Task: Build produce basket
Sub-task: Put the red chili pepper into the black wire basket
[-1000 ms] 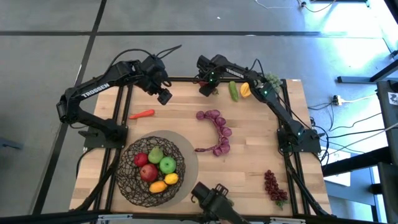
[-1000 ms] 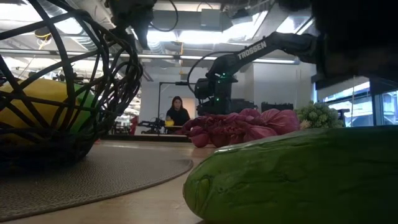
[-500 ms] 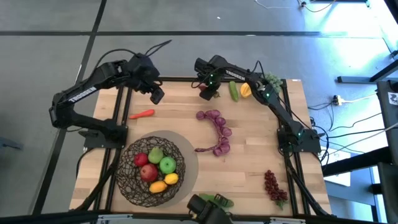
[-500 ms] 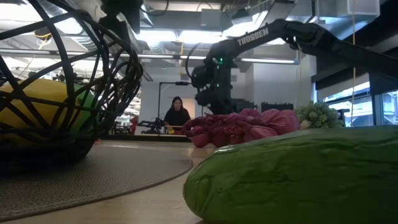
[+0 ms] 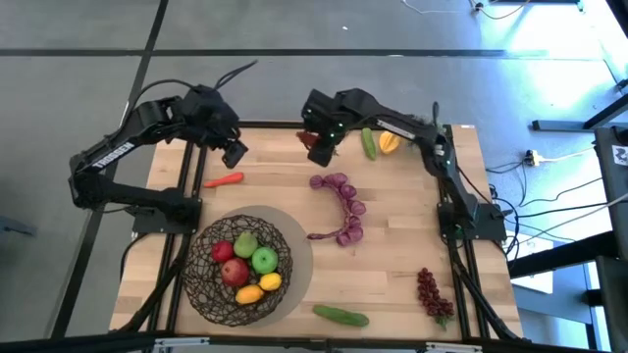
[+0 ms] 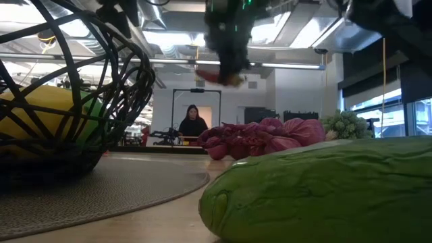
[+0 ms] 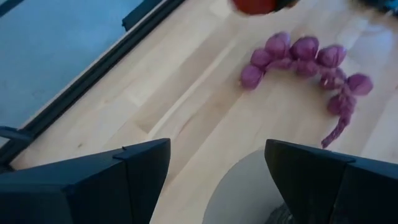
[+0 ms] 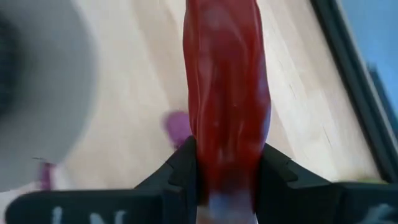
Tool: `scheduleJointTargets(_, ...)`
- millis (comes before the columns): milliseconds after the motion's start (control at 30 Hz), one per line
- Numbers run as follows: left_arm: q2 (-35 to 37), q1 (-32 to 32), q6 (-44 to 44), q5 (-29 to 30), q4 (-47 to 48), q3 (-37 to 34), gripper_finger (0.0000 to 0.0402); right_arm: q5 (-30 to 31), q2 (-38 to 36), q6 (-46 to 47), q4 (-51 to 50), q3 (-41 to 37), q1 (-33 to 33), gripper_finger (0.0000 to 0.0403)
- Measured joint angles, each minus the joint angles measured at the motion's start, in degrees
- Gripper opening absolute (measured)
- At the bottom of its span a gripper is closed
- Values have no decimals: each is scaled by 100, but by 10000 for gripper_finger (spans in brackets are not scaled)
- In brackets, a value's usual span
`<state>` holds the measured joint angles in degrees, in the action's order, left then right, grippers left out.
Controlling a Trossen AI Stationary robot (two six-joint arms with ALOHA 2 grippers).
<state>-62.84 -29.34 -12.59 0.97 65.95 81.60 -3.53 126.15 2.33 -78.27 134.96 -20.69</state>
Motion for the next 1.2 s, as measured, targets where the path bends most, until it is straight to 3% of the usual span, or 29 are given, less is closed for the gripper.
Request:
scheduleJointTargets(167, -3, 17, 359, -73, 115, 0, 252, -141, -573, -114, 679, 5, 589, 93)
scheduleJointTargets(300, -3, 136, 928, -492, 101, 0, 252, -254, -799, -115, 905, 9, 969, 93)
scheduleJointTargets(533, 6, 462, 2273, -748, -231, 0, 252, 385, -820, 107, 952, 2, 1425, 93)
scheduleJointTargets(833, 10, 1271, 3759, -527, -1375, 2, 252, 1035, -820, 343, 960, -21, 1495, 93)
scheduleJointTargets(1067, -165, 1722, 4872, 624, -2037, 11, 252, 1461, -819, 432, 898, -30, 1461, 93)
scheduleJointTargets(1200, -562, 1889, 5426, 796, -2163, 4, 252, 1724, -819, 491, 900, -33, 1402, 93)
